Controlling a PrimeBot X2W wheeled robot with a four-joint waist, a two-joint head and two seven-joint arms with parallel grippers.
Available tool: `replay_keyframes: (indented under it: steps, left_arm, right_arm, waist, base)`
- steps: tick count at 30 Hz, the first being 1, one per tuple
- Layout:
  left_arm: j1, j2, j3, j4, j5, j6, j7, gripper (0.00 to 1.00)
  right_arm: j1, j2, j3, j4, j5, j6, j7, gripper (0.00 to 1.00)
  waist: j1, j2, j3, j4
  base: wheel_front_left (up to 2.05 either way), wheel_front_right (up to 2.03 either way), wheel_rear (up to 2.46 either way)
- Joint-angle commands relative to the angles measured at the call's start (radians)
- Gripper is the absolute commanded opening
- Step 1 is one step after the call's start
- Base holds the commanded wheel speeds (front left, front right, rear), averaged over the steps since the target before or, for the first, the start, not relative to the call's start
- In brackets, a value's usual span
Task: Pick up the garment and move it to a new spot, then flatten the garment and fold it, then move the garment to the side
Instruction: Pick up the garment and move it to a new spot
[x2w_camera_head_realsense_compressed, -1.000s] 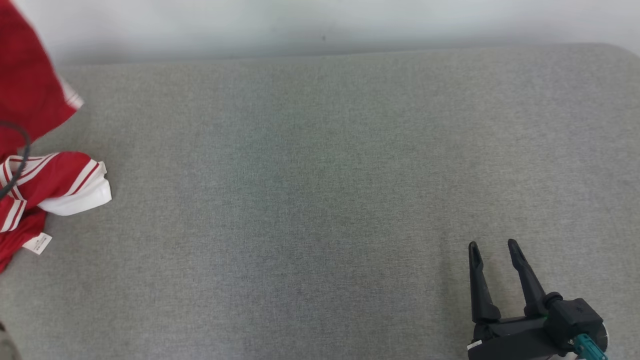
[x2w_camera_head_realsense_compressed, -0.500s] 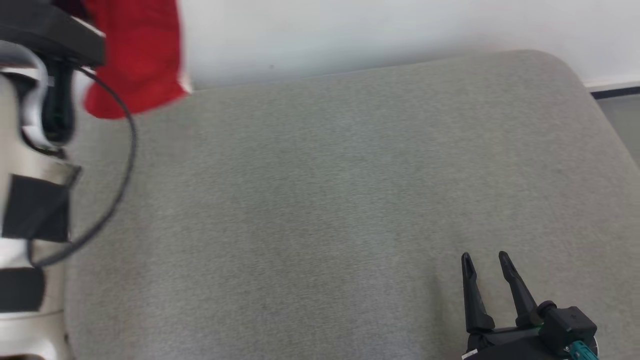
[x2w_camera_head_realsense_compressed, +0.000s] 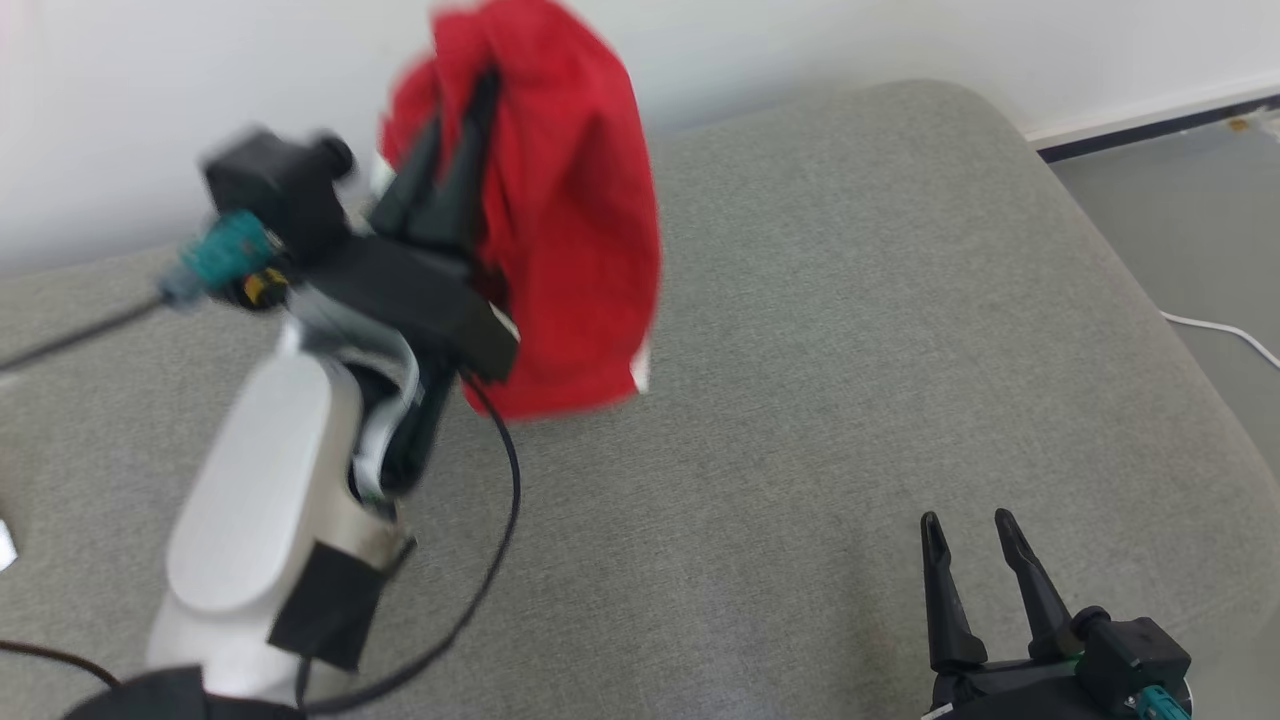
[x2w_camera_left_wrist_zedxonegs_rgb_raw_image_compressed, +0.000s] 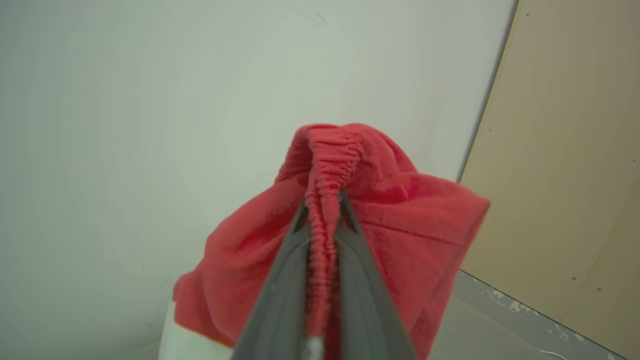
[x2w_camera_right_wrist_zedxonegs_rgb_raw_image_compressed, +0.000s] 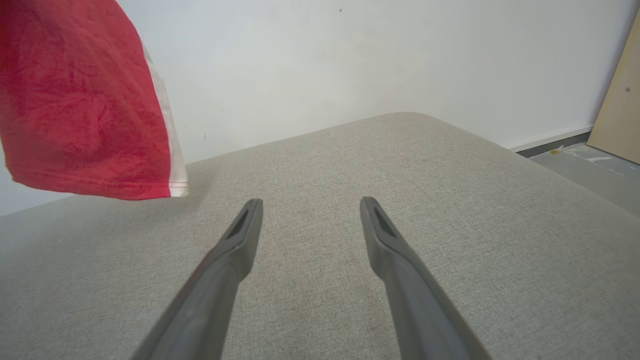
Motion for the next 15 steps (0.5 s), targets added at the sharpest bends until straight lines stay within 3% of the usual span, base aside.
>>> replay_keyframes:
  steps: [1,15]
  left_arm:
    - [0.054,-0.003,-0.019,0.018,0.014,0.001,-0.009,0.0]
    - [0.321,-0.044,-0.062,0.272,-0.04,0.007,-0.118,0.0]
  right_arm:
    - [0.003,0.001,0.005,0.0,0.002,-0.002,-0.001,1.0]
    - [-0.014,0.001,0.019,0.01,0.01,-0.002,-0.001,1.0]
  waist:
    - [0.0001,0.0,0.005,-0.02]
    - [0.0001,0.0,0.021,-0.041]
  base:
    - [0.0,0.0,0.0]
    - [0.0,0.0,0.0]
